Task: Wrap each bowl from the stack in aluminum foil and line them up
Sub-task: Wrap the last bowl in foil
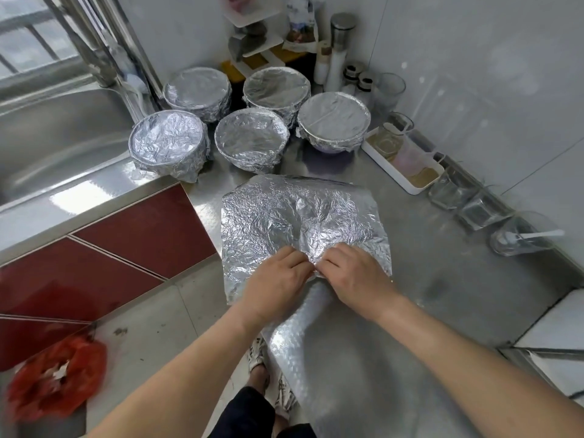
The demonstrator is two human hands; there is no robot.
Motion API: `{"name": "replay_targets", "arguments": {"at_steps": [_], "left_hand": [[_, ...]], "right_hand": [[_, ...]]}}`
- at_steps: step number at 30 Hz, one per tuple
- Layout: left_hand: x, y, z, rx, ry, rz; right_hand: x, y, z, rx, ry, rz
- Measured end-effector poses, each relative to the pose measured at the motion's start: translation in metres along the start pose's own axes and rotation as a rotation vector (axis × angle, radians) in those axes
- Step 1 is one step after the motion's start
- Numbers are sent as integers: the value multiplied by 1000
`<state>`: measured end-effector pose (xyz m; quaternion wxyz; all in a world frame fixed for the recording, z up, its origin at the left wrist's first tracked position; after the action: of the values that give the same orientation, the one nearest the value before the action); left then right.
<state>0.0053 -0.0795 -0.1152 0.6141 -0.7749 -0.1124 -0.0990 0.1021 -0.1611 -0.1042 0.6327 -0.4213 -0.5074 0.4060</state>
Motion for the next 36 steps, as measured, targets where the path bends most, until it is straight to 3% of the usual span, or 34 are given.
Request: {"name": "replay_targets", "arguments": {"at_steps": [5, 10, 12, 14, 18, 23, 27, 29, 32, 34, 36], "left_hand": [[-4, -5, -1, 17, 23, -7], [-10, -15, 11, -15, -65, 33], [-12, -22, 14, -24, -112, 36], [-13, -27, 12, -48, -160, 23], [-1, -22, -1, -87, -150, 8], [2, -10, 0, -139, -135, 8], [0, -7, 3, -146, -102, 25], [-1, -6, 4, -144, -99, 15], [-2, -5, 4, -137, -73, 15], [-3, -7, 4, -128, -51, -6], [-6, -9, 8, -133, -40, -29]], "right_hand": [[-3, 6, 9, -25, 39, -22], [0, -6, -7, 165, 195, -28], [-5, -15, -29, 188, 412, -136], [-16, -20, -51, 265, 759, -207], [-33, 2, -62, 943, 1392, -40], [-39, 14, -54, 1302, 1558, -201], [-40, 11, -51, 1290, 1543, -264], [-38, 2, -54, 972, 1432, -274], [-20, -25, -47, 274, 855, -328], [-4, -28, -27, 131, 450, -247], [3, -23, -4, 38, 178, -90]]}}
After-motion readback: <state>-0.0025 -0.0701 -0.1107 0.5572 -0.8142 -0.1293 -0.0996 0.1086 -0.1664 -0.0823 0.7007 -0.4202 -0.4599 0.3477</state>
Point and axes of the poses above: each hand's wrist, its own x-axis towards the middle knuckle, its own y-axis out of the palm, z = x × y, the point moved 5 cm from there along x, towards the middle knuckle, and after that the axes turned 8 degrees about y, right-handed, at the moved point
